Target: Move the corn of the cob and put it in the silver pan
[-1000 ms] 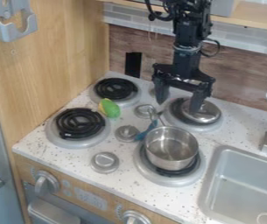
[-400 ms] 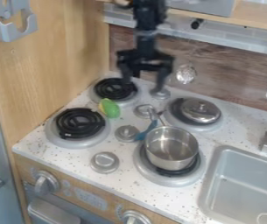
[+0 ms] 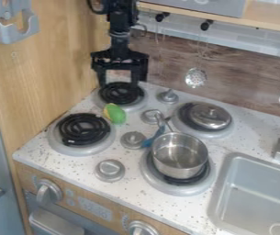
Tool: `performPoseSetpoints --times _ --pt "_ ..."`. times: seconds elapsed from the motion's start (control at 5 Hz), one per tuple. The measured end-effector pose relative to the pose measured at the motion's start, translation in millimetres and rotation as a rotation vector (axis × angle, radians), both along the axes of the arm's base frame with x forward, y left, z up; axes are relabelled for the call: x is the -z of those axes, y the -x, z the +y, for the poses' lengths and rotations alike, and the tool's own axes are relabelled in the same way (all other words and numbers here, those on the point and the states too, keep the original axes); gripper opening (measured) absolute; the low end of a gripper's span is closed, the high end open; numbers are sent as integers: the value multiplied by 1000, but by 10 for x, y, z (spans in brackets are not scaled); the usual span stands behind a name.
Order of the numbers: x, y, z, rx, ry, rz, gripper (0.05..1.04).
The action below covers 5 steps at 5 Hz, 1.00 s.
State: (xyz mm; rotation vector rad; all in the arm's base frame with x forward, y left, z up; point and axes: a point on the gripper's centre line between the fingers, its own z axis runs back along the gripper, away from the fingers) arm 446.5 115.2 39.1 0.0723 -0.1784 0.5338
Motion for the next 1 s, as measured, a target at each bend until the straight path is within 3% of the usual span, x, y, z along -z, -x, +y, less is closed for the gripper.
performPoseSetpoints --times 0.6,1.0 --pt "558 -70 145 -108 -26 59 999" --pt "739 -184 128 -221 -22 38 999"
